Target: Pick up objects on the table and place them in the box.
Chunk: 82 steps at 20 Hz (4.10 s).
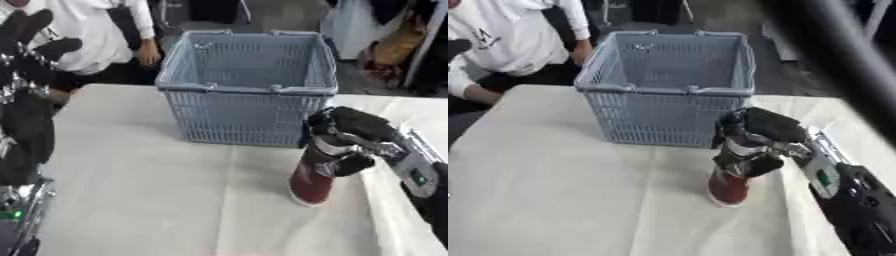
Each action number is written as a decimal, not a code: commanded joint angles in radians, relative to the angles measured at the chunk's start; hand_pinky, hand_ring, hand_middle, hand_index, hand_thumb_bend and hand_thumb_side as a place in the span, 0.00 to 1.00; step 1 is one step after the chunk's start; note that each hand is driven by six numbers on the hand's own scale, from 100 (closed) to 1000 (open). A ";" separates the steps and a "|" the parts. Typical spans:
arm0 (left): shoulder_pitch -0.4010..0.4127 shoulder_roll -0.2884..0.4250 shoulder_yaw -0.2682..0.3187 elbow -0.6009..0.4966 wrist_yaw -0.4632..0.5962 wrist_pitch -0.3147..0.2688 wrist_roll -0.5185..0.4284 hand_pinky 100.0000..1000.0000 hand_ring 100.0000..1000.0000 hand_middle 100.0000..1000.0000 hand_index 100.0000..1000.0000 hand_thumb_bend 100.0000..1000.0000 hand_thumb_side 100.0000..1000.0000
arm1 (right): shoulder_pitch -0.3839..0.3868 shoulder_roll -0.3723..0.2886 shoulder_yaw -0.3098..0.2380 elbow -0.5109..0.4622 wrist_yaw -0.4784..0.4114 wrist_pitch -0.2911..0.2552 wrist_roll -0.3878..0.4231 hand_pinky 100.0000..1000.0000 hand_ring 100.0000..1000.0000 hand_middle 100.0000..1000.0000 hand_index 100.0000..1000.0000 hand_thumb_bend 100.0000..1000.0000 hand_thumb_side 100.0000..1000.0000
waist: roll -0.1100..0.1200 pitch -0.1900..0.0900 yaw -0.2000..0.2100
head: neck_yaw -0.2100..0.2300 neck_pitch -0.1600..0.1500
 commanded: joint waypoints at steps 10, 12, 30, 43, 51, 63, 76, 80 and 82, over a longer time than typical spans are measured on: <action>-0.013 0.016 0.003 -0.017 0.001 -0.002 -0.003 0.91 0.71 0.90 1.00 0.40 1.00 | 0.034 0.028 0.006 0.017 0.071 -0.023 -0.118 0.00 0.00 0.00 0.20 0.11 0.00 | 0.004 -0.002 0.000 | 0.008 -0.012; -0.013 0.016 0.003 -0.017 0.001 -0.002 -0.004 0.91 0.71 0.90 1.00 0.40 1.00 | 0.037 0.029 0.009 0.019 0.046 -0.023 -0.138 0.00 0.00 0.00 0.14 0.18 0.00 | 0.005 -0.001 0.000 | 0.008 -0.013; -0.012 0.020 -0.001 -0.017 0.007 0.001 -0.008 0.91 0.71 0.90 1.00 0.39 1.00 | -0.053 -0.036 0.068 -0.043 -0.264 -0.023 0.097 0.00 0.00 0.00 0.04 0.18 0.00 | -0.004 -0.010 0.006 | 0.014 -0.007; -0.003 0.028 -0.004 -0.017 0.007 0.004 -0.012 0.91 0.71 0.90 1.00 0.39 1.00 | -0.238 -0.121 0.101 -0.153 -0.469 -0.023 0.249 0.00 0.00 0.00 0.03 0.33 0.00 | -0.014 -0.023 0.005 | 0.017 0.004; -0.003 0.030 -0.005 -0.017 0.009 0.005 -0.013 0.91 0.71 0.90 1.00 0.39 1.00 | -0.314 -0.132 0.096 -0.162 -0.552 -0.023 0.297 0.00 0.00 0.00 0.03 0.36 0.00 | -0.018 -0.028 0.008 | 0.020 0.007; 0.008 0.033 -0.006 -0.017 0.009 0.008 -0.016 0.91 0.71 0.90 1.00 0.40 1.00 | -0.463 -0.083 0.079 -0.121 -0.586 -0.023 0.326 0.00 0.00 0.00 0.02 0.41 0.00 | -0.019 -0.037 0.002 | 0.022 0.022; 0.013 0.030 -0.008 -0.017 0.010 0.013 -0.022 0.91 0.71 0.90 1.00 0.40 1.00 | -0.585 0.012 0.023 -0.021 -0.463 -0.023 0.247 0.00 0.00 0.00 0.01 0.44 0.00 | -0.018 -0.042 0.004 | 0.020 0.024; 0.010 0.028 -0.010 -0.017 0.013 0.013 -0.025 0.91 0.71 0.90 1.00 0.40 1.00 | -0.598 0.042 0.002 0.020 -0.381 -0.023 0.179 0.00 0.00 0.00 0.01 0.45 0.00 | -0.017 -0.040 0.009 | 0.018 0.023; 0.008 0.026 -0.010 -0.017 0.015 0.013 -0.026 0.91 0.71 0.90 1.00 0.40 1.00 | -0.605 0.059 -0.008 0.044 -0.325 -0.023 0.140 0.00 0.00 0.00 0.01 0.46 0.00 | -0.016 -0.039 0.012 | 0.016 0.022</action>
